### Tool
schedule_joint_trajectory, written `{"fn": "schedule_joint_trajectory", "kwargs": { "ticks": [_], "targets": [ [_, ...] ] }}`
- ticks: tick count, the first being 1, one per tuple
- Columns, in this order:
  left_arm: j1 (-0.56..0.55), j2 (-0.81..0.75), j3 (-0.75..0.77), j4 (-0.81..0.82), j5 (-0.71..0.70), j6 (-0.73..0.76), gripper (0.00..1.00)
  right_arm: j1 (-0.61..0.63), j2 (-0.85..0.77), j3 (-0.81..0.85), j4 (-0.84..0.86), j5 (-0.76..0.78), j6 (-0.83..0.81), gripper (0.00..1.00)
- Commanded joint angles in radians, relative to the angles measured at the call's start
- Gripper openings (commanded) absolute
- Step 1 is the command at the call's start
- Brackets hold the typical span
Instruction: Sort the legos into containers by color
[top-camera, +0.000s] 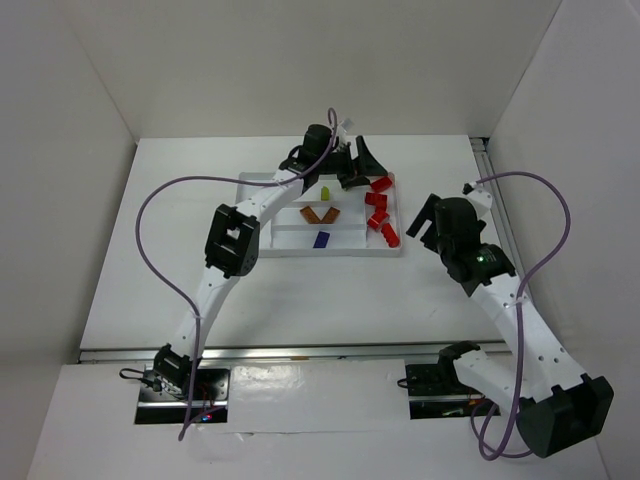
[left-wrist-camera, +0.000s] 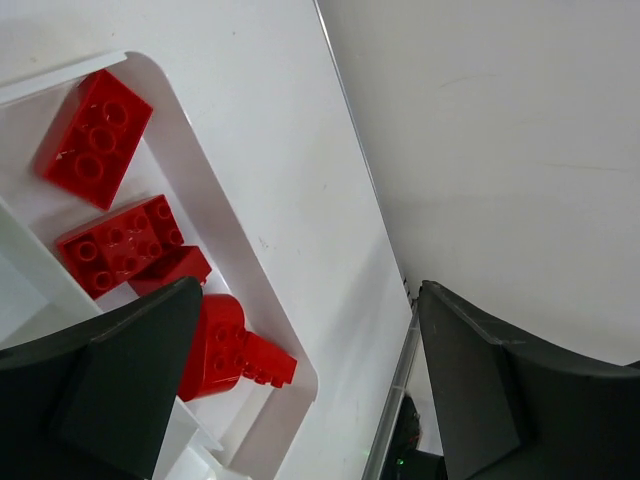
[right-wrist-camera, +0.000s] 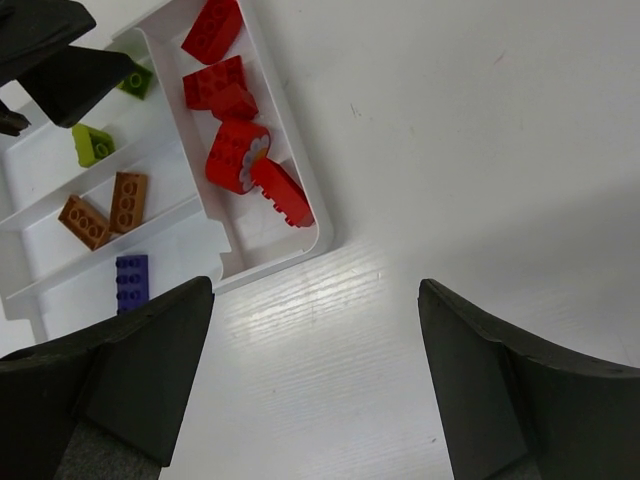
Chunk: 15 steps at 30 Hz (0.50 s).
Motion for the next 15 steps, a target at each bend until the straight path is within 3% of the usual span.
{"fn": "schedule_joint_trajectory", "kwargs": {
  "ticks": [1,4,7,10,15],
  "targets": [
    [-0.004,-0.044,0.005,0.043,0.023,0.026,1.0,-0.005,0.003,0.01,0.006,0.018,0.008,0.9],
    [-0.004,-0.1,-0.006,0.024,0.023,0.051,1.0,-0.005,0.014,0.01,0.006,0.018,0.008,0.92],
    [-0.004,-0.186,-0.015,-0.026,0.042,0.095,1.0,-0.005,0.044,0.025,0.02,0.018,-0.016,1.0],
    [-0.004,-0.363,-0.08,-0.149,0.016,0.223,1.0,-0.005,0.119,0.083,-0.043,0.153,0.042,1.0],
    [0.069,-0.731,-0.453,-0.259,-0.161,0.421,1.0,-0.005,0.239,0.171,-0.107,0.292,0.117,1.0]
  ]
}}
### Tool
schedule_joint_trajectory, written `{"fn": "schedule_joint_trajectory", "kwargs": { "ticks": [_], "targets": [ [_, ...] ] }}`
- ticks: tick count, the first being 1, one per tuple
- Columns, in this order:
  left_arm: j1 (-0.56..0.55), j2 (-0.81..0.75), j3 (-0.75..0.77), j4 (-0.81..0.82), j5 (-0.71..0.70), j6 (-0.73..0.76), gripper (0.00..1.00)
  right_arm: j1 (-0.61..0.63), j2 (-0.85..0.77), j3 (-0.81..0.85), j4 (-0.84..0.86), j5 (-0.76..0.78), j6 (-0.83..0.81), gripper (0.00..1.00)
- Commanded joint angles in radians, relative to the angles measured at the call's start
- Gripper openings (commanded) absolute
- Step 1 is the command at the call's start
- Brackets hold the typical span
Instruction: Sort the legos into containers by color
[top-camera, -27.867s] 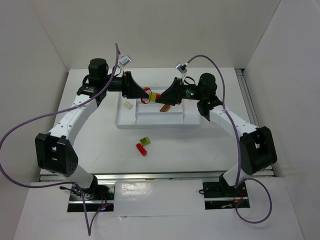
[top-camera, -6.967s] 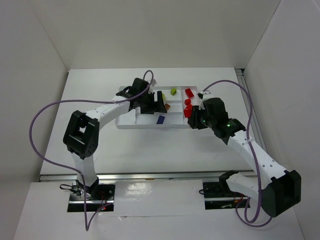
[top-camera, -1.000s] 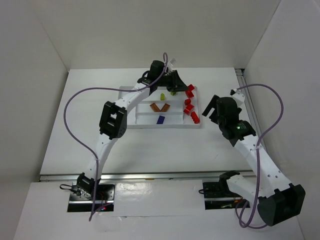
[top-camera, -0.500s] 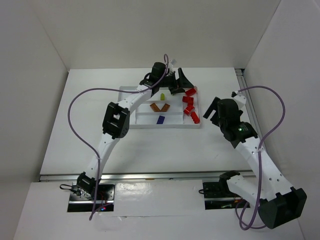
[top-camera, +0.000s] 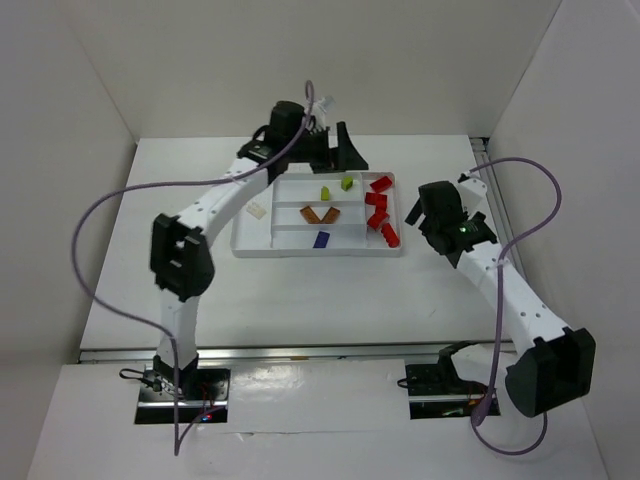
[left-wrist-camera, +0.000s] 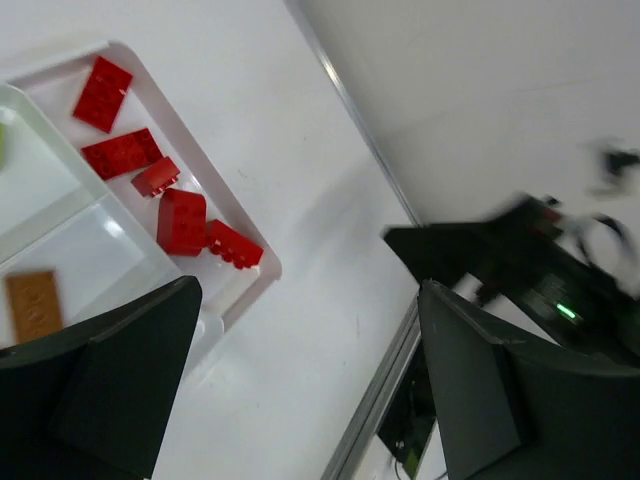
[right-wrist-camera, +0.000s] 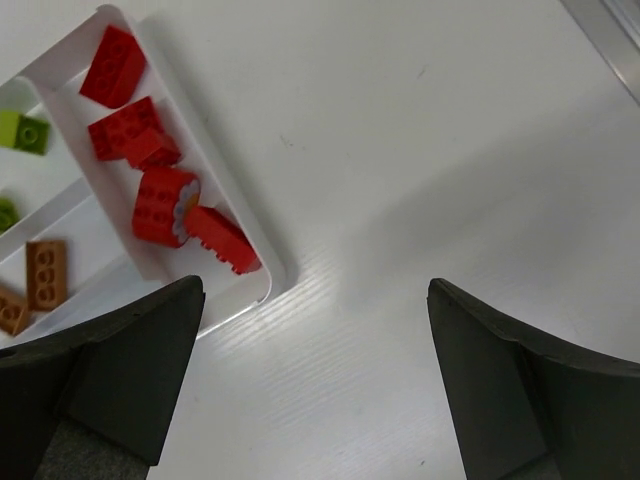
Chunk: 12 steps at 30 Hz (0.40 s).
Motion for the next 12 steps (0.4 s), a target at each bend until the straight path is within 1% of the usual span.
{"fn": "schedule_joint_trajectory", "kwargs": {
  "ticks": [1,2,3,4,5,6,9,11,12],
  "targets": [
    [0.073,-0.289,-0.139,-0.06,-0.105,0.175,1.0,-0.005,0.063,0.078,-0.059,0.138,0.056,1.0],
    [0.088,-0.385,-0.221,-0.073,-0.114,0.201,1.0,-0.005,0.076,0.087,-0.059,0.138,0.056,1.0],
    [0.12,-0.428,-0.292,-0.094,-0.14,0.21,1.0,-0.014,0.085,0.101,-0.068,0.138,0.056,1.0],
    [0.134,-0.471,-0.293,-0.094,-0.15,0.22,1.0,-0.014,0.085,0.101,-0.068,0.138,0.056,1.0],
    [0.146,-0.508,-0.357,-0.108,-0.15,0.229,1.0,-0.014,0.094,0.101,-0.056,0.129,0.047,1.0],
    [0.157,-0.577,-0.385,-0.108,-0.16,0.249,1.0,-0.014,0.094,0.101,-0.042,0.129,0.047,1.0],
    [0.198,-0.653,-0.47,-0.145,-0.183,0.272,1.0,-0.014,0.067,0.074,-0.01,0.092,0.016,1.0],
    [0.226,-0.7,-0.5,-0.16,-0.183,0.272,1.0,-0.014,0.021,0.029,0.066,0.067,-0.014,1.0],
    [0.235,-0.712,-0.524,-0.16,-0.174,0.272,1.0,-0.014,0.002,0.02,0.076,0.067,-0.024,1.0]
  ]
}}
